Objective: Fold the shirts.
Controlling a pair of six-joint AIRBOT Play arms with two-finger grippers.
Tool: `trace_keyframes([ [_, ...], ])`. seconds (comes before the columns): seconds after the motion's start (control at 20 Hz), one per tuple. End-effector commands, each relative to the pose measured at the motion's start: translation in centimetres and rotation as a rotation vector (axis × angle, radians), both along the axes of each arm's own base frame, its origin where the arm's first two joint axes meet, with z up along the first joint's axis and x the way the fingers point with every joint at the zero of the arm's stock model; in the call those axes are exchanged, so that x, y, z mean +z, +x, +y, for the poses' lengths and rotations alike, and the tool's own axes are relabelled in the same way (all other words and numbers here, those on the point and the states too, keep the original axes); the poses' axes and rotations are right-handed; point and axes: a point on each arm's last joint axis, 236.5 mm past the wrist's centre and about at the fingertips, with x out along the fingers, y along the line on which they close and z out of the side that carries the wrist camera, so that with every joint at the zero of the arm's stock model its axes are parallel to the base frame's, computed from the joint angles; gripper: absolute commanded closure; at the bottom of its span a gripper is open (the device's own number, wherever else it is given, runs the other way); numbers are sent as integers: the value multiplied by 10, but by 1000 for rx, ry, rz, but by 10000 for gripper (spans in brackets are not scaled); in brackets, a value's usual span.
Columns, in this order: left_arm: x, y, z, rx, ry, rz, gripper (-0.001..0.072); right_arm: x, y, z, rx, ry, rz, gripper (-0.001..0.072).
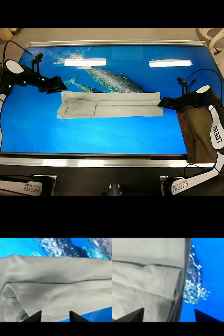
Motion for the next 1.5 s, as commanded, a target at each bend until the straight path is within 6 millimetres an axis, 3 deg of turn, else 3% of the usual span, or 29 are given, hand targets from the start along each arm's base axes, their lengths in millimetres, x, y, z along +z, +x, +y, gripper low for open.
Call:
trace_keyframes([
  [0.0,25,-14,-46,-123,8,-69,267,-10,0,32,-7,120,51,42],
  [0.15,24,-26,-78,-195,6,-66,275,-16,16,55,1,77,2,62],
  [0.2,23,-29,-86,-211,5,-65,274,-17,25,58,-27,58,-21,131],
  [0.25,23,-31,-92,-224,5,-64,275,-18,32,59,-50,46,-38,238],
  [0.35,22,-35,-101,-246,5,-61,275,-15,40,62,-80,51,-56,652],
  [0.4,18,-36,-104,-252,5,-55,307,-10,42,63,-84,57,-67,690],
  [0.5,4,-34,-113,-261,5,-36,638,14,45,62,-50,36,-135,691],
  [0.55,-7,-29,-121,-257,-4,-35,683,31,47,62,-30,26,-179,692],
  [0.7,-48,-18,-173,-193,-117,32,685,105,43,66,11,12,-314,692],
  [0.8,-74,-17,-213,-175,-201,62,685,155,30,72,37,11,-389,692],
  [0.95,-97,-17,-270,-112,-338,94,685,213,0,77,45,-1,-439,692],
  [1.15,-96,-20,-341,0,-547,108,686,252,-52,84,94,-25,-423,691],
  [1.35,-102,-59,-398,-47,-611,157,686,284,-82,87,86,-36,-451,692],
  [1.45,-107,-74,-410,-71,-606,170,688,291,-86,84,81,-58,-478,691],
])
